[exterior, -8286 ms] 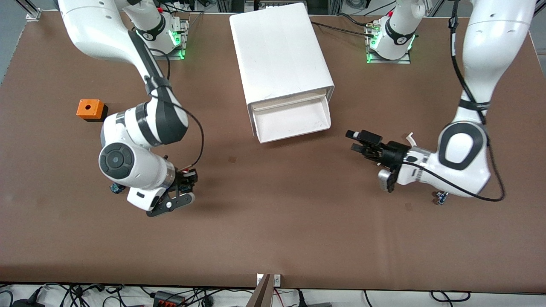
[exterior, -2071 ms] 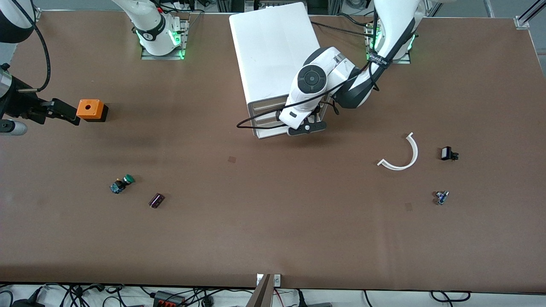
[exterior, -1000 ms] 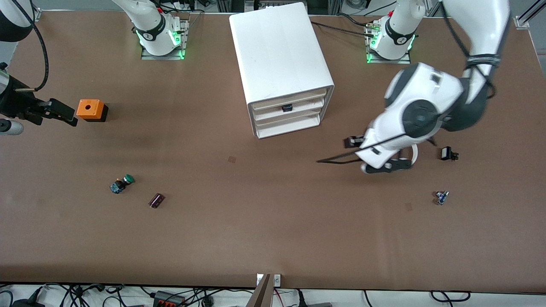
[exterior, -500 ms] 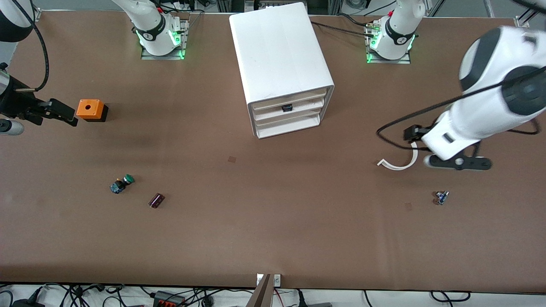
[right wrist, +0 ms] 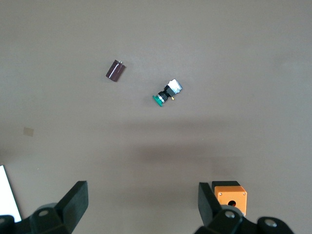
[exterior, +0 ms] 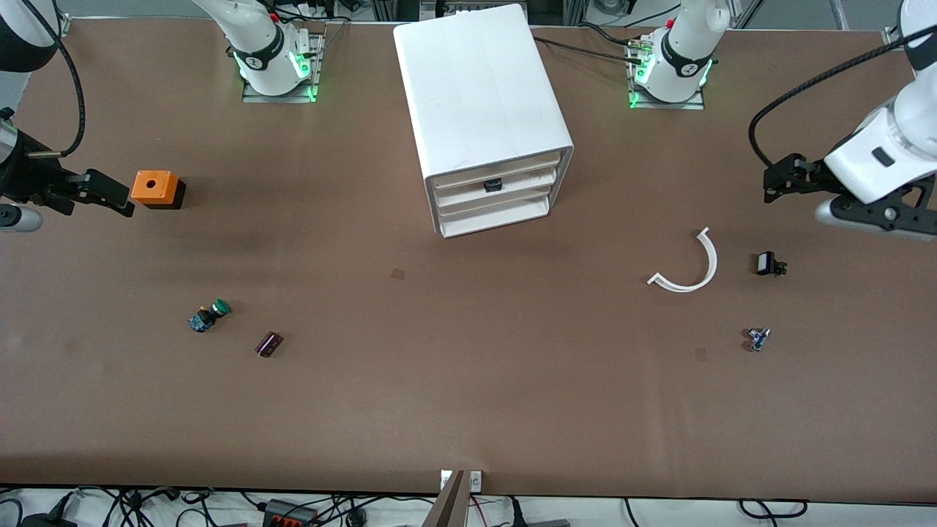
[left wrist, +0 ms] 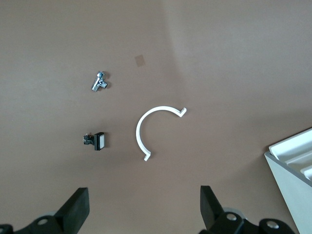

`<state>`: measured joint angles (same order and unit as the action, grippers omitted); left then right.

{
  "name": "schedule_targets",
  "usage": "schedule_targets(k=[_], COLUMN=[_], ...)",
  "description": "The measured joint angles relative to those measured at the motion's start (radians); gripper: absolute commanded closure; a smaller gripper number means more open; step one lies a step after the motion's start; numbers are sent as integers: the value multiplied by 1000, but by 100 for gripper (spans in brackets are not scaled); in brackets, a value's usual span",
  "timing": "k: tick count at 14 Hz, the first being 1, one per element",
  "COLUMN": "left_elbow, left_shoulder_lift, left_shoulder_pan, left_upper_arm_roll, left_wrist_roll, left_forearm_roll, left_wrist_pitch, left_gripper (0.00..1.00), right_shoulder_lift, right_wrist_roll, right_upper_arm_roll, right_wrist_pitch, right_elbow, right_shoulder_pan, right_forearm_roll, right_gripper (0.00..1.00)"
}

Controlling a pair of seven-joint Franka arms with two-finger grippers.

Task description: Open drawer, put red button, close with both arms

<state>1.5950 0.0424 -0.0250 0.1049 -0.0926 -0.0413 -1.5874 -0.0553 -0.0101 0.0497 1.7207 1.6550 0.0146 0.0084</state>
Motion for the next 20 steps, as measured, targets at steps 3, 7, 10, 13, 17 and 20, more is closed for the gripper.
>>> schedule_targets(k=[3,7,10,13,17,20], left_elbow=[155,192,191,175,154,153], left_shoulder_lift=[-88,-103,-106,-110,-109,-109], left_shoulder_pan=[60,59,48,44,42,40], left_upper_arm_roll=[-94,-93,-52,-49,-49,-48], left_wrist_roll=[-3,-13,-13,-13,-13,-13], left_forearm_roll=[4,4,0,0,0,0], left_wrist_pitch=[-149,-192,-175,-138,-114,-114], left_gripper=[0,0,0,0,0,0], right_shoulder_lift=[-2,-3,-3,-3,-3,-3], right_wrist_roll=[0,0,0,0,0,0], right_upper_arm_roll=[0,0,0,0,0,-1], right_wrist_pitch=[0,0,0,0,0,0], right_elbow=[0,0,0,0,0,0], right_shoulder_pan=[0,0,0,0,0,1], right_forearm_roll=[0,0,0,0,0,0], right_gripper=[0,0,0,0,0,0])
